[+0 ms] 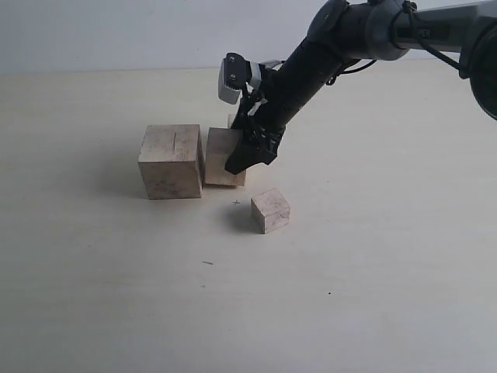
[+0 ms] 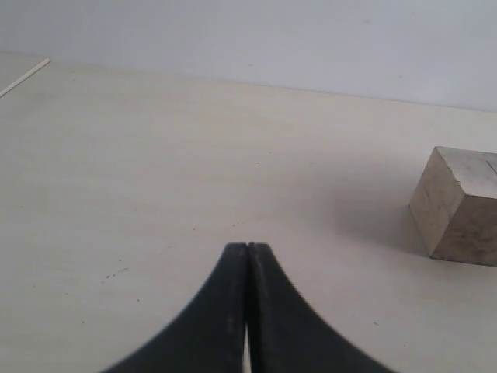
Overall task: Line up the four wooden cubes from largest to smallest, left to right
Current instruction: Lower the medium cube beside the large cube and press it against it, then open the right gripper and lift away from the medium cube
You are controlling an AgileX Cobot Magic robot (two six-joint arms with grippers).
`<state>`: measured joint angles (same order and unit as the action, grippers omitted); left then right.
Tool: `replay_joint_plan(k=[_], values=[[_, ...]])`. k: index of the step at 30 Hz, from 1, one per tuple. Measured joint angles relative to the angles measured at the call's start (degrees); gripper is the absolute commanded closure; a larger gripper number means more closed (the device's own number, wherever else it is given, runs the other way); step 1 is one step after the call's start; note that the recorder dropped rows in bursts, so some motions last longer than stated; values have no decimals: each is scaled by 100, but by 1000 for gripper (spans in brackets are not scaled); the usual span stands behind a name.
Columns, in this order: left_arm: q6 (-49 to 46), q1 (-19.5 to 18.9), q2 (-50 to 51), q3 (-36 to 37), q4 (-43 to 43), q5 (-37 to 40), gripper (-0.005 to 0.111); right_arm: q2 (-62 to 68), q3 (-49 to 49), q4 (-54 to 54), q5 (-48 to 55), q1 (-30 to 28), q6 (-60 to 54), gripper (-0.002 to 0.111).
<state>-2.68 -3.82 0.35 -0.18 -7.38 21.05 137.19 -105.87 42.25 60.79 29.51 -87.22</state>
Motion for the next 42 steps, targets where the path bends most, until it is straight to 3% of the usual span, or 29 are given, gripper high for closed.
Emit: replay_joint_plan(k=[12, 15, 29, 42], values=[[0, 0, 0, 0, 0, 0, 107, 0, 0, 0, 0, 0, 0, 56], [0, 0, 0, 0, 0, 0, 107, 0, 0, 0, 0, 0, 0, 48], [0, 0, 0, 0, 0, 0, 107, 0, 0, 190, 132, 0, 22, 33], [0, 0, 0, 0, 0, 0, 107, -112, 0, 213, 230, 0, 112, 32]])
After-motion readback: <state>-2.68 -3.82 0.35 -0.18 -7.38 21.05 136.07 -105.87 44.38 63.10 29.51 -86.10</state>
